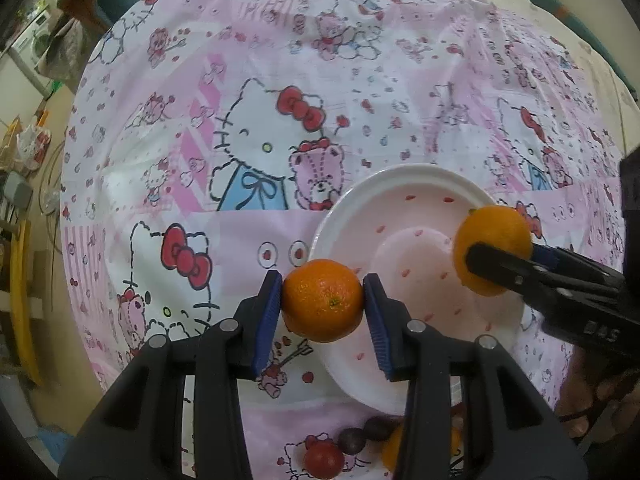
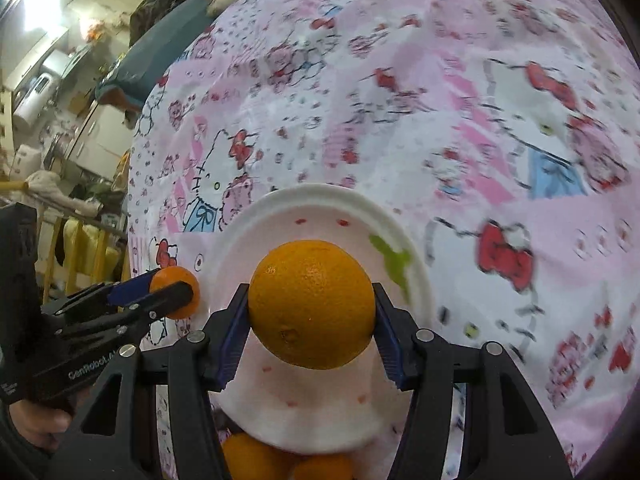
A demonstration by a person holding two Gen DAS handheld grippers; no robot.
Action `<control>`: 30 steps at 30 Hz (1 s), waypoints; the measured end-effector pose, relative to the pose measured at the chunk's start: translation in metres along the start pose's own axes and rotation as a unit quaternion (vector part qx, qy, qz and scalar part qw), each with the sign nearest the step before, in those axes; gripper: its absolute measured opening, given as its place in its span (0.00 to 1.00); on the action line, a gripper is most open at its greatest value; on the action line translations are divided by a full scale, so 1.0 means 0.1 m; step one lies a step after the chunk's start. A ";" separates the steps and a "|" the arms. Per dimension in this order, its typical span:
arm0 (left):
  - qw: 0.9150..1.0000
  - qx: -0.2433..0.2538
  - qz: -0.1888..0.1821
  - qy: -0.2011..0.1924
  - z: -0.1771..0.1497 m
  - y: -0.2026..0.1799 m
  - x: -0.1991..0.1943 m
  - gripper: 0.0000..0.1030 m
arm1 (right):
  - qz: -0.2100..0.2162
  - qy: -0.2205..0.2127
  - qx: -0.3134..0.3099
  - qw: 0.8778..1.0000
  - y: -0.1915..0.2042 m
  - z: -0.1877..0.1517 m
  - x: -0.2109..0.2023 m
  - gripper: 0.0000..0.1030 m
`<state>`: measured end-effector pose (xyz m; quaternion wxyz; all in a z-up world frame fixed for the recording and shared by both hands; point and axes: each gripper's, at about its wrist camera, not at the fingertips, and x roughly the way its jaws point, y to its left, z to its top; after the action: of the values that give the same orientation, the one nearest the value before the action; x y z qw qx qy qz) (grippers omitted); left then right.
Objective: Organize fruits
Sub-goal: 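Lower the large orange onto the white plate and open the right gripper while the left carries the tangerine over, then lower the tangerine onto the plate beside the orange and open the left gripper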
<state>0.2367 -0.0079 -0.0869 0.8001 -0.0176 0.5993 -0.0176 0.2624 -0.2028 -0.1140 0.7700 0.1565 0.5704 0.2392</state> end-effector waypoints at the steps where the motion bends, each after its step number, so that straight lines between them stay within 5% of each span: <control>1: 1.000 -0.002 0.001 0.000 0.00 0.01 0.00 0.36 | 0.001 0.005 -0.002 1.000 0.01 0.03 0.06 0.58; 13: 1.000 -0.007 0.005 0.004 0.02 0.03 0.05 0.36 | 0.001 0.025 0.012 1.000 -0.07 0.11 0.36 0.61; 18: 1.000 -0.002 0.008 -0.002 0.03 -0.02 0.04 0.36 | -0.021 0.026 0.025 0.999 -0.13 0.10 0.29 0.62; 22: 1.000 -0.003 0.008 -0.004 0.05 -0.04 0.06 0.36 | -0.002 0.007 0.043 0.999 -0.18 0.10 0.18 0.80; 30: 0.999 0.030 0.016 -0.014 0.11 -0.18 0.14 0.36 | 0.002 -0.031 0.063 0.998 -0.18 0.09 -0.21 0.80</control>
<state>0.2515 -0.0264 -0.0965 0.8089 0.0157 0.5873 -0.0228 0.2692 -0.2291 -0.1036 0.7755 0.2127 0.5599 0.1996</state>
